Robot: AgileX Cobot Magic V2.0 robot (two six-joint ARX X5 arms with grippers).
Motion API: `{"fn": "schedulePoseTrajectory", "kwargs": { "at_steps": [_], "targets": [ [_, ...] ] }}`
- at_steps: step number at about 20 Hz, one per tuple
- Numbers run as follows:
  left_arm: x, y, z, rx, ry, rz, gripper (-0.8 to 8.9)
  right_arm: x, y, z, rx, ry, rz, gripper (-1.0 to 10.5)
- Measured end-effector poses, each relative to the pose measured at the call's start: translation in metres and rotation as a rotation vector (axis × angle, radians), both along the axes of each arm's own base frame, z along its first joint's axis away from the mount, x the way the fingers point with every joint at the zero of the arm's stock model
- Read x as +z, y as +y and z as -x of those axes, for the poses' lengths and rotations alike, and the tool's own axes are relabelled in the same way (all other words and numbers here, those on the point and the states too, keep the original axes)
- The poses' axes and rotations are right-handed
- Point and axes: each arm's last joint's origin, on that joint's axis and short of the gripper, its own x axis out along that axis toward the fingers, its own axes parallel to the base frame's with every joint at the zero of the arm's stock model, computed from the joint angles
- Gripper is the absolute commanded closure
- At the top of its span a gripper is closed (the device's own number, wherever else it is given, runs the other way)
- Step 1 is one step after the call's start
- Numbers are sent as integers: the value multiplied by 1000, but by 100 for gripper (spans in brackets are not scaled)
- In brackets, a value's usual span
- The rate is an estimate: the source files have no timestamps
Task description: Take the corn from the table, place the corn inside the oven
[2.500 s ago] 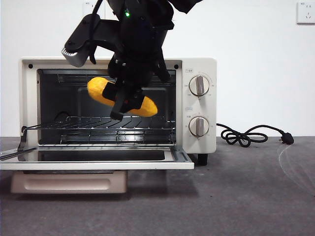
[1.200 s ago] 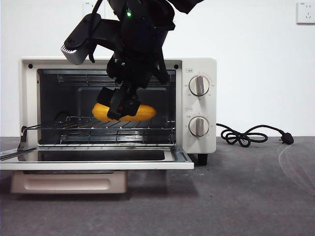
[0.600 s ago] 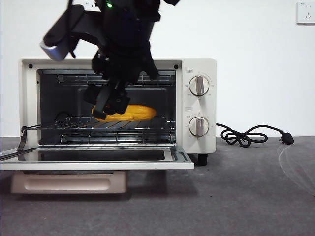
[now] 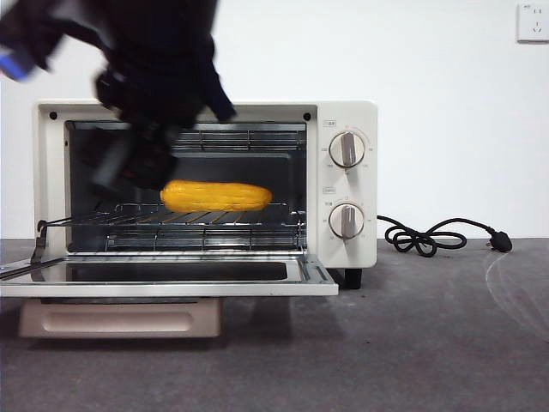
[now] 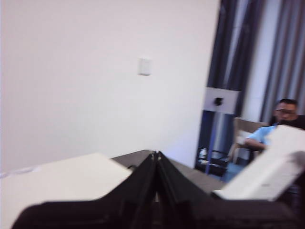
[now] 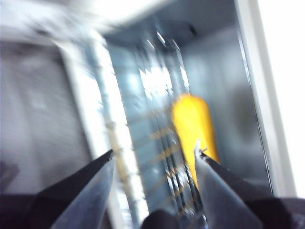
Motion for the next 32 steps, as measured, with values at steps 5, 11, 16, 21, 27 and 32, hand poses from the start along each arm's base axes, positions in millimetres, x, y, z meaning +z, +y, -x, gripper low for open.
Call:
{"fn": "schedulePoseTrajectory", "kwargs": {
  "at_steps": [5,11,16,21,27,32],
  "targets": [
    [-4,1,-4,118,23,-49,819,25,5,42,68,-7,-61,792],
    [-7,-12,-20,256,47,-195,820,68,-9,89,149,15,-150,894],
    [-12,-32,-43,354,90,-403,820,96,-35,109,156,69,-204,958],
    [-22,-62,-72,362,141,-617,821,121,-74,114,129,163,-254,959],
    [-41,-94,-99,236,223,-797,822,147,-121,106,153,370,-395,959],
    [-52,-102,-116,52,311,-806,822,162,-155,87,187,549,-535,958]
  ]
}}
